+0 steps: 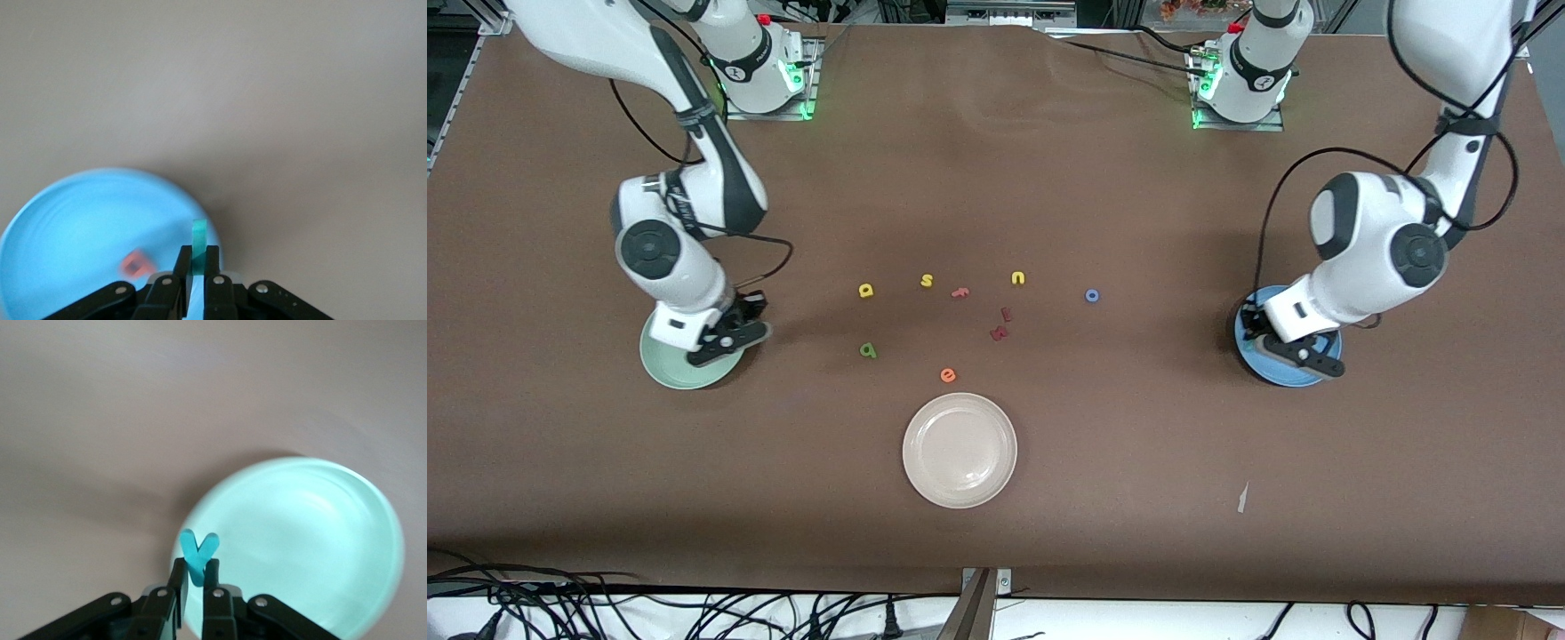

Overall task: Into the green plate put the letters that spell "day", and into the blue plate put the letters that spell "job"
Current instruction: 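Release the j over the blue plate while the right gripper releases the y, then grasp the blue o with the left gripper while the right gripper grasps the yellow d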

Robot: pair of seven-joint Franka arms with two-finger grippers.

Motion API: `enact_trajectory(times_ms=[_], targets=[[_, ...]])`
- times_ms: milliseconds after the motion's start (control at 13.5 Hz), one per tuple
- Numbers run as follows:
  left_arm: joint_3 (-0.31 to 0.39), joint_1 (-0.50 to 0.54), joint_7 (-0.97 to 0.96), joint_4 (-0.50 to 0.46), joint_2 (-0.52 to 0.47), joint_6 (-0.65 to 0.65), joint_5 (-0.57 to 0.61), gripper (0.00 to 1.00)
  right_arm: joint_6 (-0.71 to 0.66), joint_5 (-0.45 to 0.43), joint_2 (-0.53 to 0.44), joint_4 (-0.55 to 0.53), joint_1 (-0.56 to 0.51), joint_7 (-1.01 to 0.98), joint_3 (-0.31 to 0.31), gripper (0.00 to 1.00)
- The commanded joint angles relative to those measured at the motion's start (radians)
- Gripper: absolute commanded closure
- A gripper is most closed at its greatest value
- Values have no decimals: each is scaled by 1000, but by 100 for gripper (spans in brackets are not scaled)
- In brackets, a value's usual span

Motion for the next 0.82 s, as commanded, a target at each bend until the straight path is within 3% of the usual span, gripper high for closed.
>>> enact_trajectory(times_ms=[0, 74, 148, 223, 297, 371, 519, 742], targets=[[31, 15, 78, -73, -36, 11, 47, 79, -10, -6, 12, -9, -20, -26, -53, 100], [31, 14, 60, -72, -38, 11, 47, 49, -10, -5, 29, -8, -54, -26, -51, 100], [29, 12, 49, -69, -39, 11, 46, 37, -7, 3, 46, -8, -78, -26, -50, 98], [25, 8, 51, -64, -41, 11, 37, 35, -6, 26, 61, -6, -86, -26, -50, 78], [9, -1, 48, -60, -41, 13, 29, 35, -9, 49, 61, -5, -86, -21, -50, 44], [-45, -14, 32, -54, -36, 22, -11, 35, -12, 81, 58, -3, -83, -21, -48, 0], [-84, -78, -90, -44, -13, 72, -104, 35, -77, 157, 37, 21, -80, -4, -35, 0], [-90, -200, -190, -43, 43, 118, -115, 33, -168, 292, 15, 63, -77, 16, -10, 0]])
